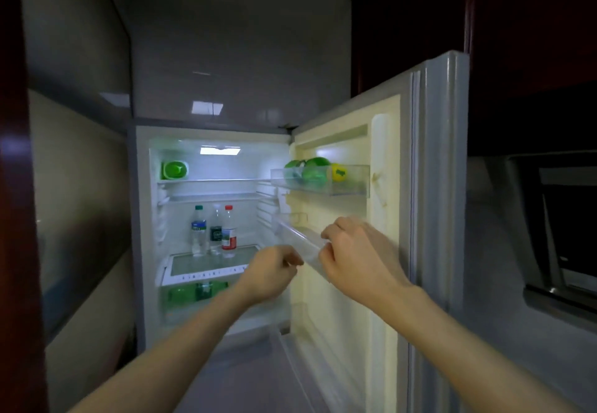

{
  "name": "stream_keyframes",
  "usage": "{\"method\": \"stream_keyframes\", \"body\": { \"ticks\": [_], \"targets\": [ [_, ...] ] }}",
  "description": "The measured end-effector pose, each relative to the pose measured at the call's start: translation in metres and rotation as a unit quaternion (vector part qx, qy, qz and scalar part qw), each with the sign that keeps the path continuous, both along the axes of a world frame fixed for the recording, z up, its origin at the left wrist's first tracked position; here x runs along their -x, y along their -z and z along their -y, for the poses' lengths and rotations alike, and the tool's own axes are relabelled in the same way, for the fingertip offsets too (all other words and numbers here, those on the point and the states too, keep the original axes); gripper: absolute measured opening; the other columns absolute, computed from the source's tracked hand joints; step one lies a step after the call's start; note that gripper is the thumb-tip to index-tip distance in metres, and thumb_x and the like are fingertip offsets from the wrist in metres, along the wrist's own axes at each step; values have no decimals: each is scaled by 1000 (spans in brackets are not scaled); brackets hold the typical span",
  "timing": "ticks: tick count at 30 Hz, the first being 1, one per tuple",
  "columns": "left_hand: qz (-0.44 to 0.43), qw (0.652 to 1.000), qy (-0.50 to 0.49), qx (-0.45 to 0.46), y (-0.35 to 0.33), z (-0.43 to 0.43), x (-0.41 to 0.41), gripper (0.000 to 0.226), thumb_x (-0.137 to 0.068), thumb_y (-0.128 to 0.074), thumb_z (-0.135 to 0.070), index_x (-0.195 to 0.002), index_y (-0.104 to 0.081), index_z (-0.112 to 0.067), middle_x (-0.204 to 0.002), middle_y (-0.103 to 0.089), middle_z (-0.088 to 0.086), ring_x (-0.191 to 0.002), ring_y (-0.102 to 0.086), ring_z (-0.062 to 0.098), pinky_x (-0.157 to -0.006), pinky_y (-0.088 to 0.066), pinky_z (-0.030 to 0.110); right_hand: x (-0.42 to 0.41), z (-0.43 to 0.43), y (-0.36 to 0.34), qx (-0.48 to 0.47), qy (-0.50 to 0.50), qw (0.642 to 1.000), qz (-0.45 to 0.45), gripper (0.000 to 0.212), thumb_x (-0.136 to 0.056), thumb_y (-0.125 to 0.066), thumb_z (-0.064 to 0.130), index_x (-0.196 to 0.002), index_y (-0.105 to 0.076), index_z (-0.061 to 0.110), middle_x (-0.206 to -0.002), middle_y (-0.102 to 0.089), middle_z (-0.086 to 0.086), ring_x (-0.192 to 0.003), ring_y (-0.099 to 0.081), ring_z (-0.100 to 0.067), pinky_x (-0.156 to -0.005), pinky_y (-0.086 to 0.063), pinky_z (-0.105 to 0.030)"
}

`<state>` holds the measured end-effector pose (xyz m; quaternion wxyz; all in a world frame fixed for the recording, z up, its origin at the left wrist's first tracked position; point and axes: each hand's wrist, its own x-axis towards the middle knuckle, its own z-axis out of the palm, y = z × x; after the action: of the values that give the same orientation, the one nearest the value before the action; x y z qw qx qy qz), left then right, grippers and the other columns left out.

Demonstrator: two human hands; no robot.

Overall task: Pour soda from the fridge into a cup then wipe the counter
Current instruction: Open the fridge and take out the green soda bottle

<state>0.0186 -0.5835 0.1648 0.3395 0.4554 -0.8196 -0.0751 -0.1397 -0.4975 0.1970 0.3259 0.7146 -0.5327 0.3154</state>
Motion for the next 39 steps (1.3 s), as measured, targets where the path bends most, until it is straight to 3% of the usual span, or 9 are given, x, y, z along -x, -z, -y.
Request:
{"method": "stream_keyframes", "body": {
  "ticks": [5, 9, 16, 21, 27, 30, 35, 37, 39],
  "targets": [
    [-22, 995, -4, 97, -92, 3, 8, 28, -87, -55, -5, -107, -72, -12, -108, -73, 4, -103, -64, 20, -93, -48, 27, 9, 1, -67, 132, -81, 986, 65, 24, -81, -47, 17, -92, -67, 9, -91, -64, -6, -90, -57, -24, -77, -48, -36],
    [-44, 990, -9, 133, -135, 2, 24, 28, -87, -54, -5, -109, -71, -10, -109, -72, 6, -105, -63, 22, -93, -48, 28, 21, 7, -102, 108, -53, 990, 70, 24, -88, -50, 17, -105, -66, 11, -109, -64, -4, -102, -54, -21, -86, -41, -32],
    [-42, 986, 7, 162, -166, 18, 52, 37, -89, -48, -2, -122, -64, -10, -119, -68, 6, -112, -61, 20, -97, -47, 29, 37, 29, -91, 145, -51, 984, 88, 21, -89, -50, 18, -80, -67, 11, -85, -61, -3, -79, -55, -19, -63, -43, -31],
    [117, 989, 43, 79, -184, 35, 73, 52, -90, -40, 6, -133, -55, -19, -137, -57, 2, -128, -50, 18, -98, -40, 25, 41, 42, -83, 230, -84, 964, 105, 13, -79, -55, 11, -70, -64, 9, -72, -59, -3, -65, -52, -17, -57, -30, -23],
    [291, 956, 2, -42, -210, 28, 98, 28, -90, -39, -3, -82, -55, -24, -128, -55, 10, -123, -48, 30, -109, -40, 44, 44, 54, -90, 268, -90, 951, 126, 20, -74, -46, 14, -57, -54, 9, -59, -50, -2, -56, -38, -15, -53, -22, -25],
    [317, 945, 27, -78, -214, 35, 102, 22, -88, -47, -12, -78, -53, -30, -122, -55, 7, -128, -44, 28, -114, -32, 47, 45, 57, -89, 278, -88, 948, 124, 19, -73, -45, 15, -57, -54, 9, -59, -50, -3, -54, -42, -19, -52, -21, -25],
    [269, 960, 69, -31, -217, 45, 92, 39, -86, -55, -8, -98, -55, -45, -117, -56, 0, -107, -55, 26, -96, -52, 52, 43, 55, -86, 296, -79, 945, 119, 18, -74, -47, 13, -59, -57, 9, -61, -54, -5, -55, -46, -21, -53, -21, -26],
    [189, 978, 85, -5, -217, 48, 78, 40, -89, -61, -12, -123, -53, -33, -119, -56, 2, -104, -58, 27, -85, -57, 52, 42, 54, -86, 296, -79, 944, 121, 17, -75, -48, 11, -60, -57, 8, -62, -54, -4, -56, -45, -20, -53, -22, -26],
    [85, 990, 108, 12, -219, 53, 59, 39, -92, -62, -17, -129, -51, -25, -124, -57, 5, -109, -58, 27, -82, -58, 54, 39, 53, -84, 301, -76, 943, 123, 17, -75, -48, 9, -59, -52, 10, -60, -50, -3, -56, -38, -16, -54, -20, -25]
  ]
}}
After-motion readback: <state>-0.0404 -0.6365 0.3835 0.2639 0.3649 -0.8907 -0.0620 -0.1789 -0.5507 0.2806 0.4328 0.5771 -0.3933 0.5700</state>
